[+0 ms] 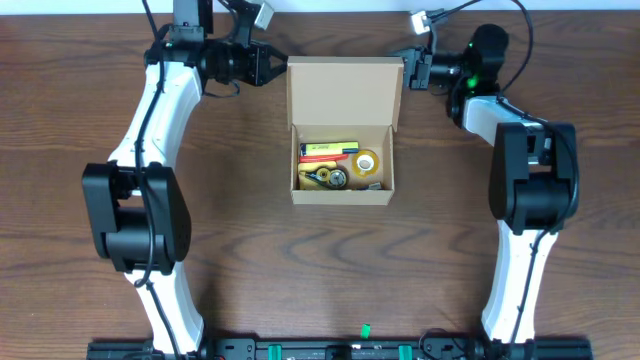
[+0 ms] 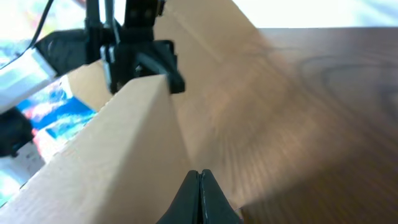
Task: Pack container
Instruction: 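Push the lid flap forward with both grippers to close the box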
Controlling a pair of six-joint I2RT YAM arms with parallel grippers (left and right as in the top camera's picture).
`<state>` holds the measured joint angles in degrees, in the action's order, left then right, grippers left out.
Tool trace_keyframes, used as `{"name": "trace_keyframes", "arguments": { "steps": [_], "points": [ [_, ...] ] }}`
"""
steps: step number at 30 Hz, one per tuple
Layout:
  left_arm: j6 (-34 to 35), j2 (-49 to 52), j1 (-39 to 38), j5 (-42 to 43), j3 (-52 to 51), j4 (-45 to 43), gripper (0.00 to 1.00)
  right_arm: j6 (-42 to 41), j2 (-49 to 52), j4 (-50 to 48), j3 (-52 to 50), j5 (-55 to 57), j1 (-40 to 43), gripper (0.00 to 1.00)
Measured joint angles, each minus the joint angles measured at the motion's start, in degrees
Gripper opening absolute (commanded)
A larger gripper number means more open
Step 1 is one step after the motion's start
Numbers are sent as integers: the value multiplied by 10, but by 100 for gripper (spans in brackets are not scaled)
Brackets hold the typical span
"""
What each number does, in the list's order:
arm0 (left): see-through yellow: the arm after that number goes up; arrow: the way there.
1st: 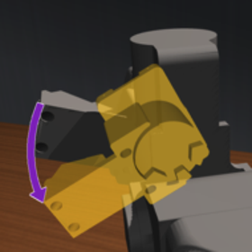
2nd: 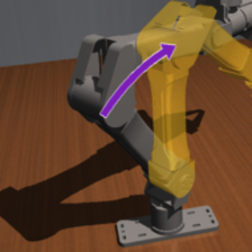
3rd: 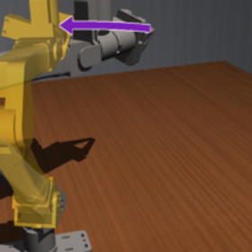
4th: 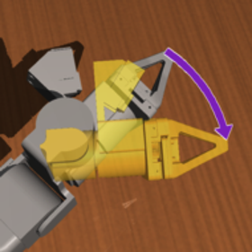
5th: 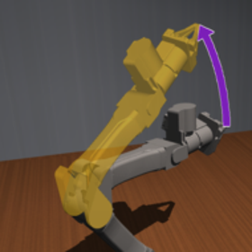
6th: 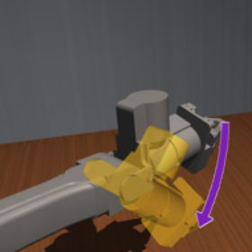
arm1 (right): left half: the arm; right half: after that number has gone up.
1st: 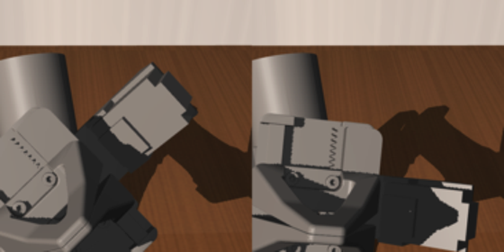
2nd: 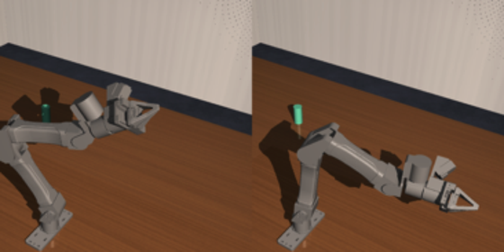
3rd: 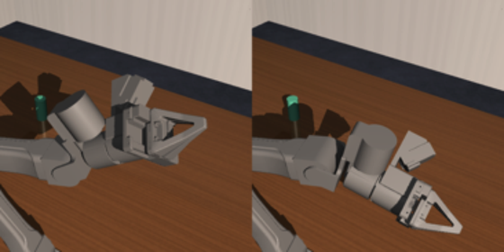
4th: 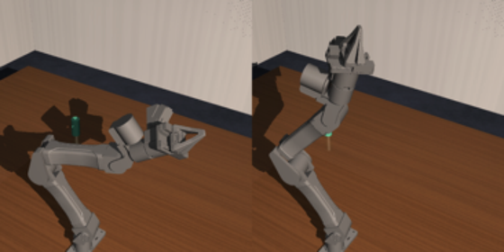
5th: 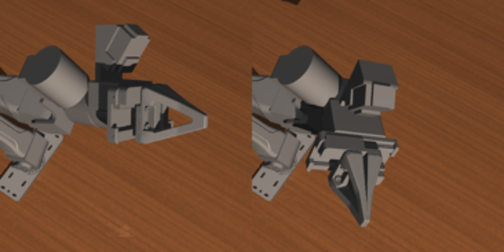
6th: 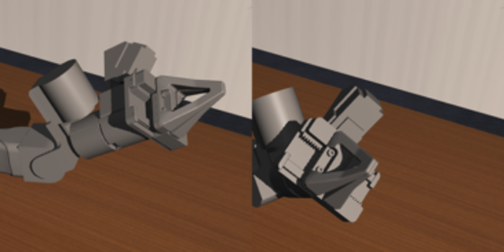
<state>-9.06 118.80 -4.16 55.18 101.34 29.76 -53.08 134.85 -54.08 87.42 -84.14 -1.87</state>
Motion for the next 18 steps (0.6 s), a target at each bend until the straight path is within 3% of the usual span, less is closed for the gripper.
{"name": "trace_keyframes", "arguments": {
  "steps": [7, 18],
  "points": [
    [-20, -1, 0, 4, 0, 40, 6, -109, 0, -102, 1, -41, -5, 2],
    [-107, -49, 0, 4, 0, 133, 6, -272, 0, -128, 1, -45, -28, 2]
  ]
}}
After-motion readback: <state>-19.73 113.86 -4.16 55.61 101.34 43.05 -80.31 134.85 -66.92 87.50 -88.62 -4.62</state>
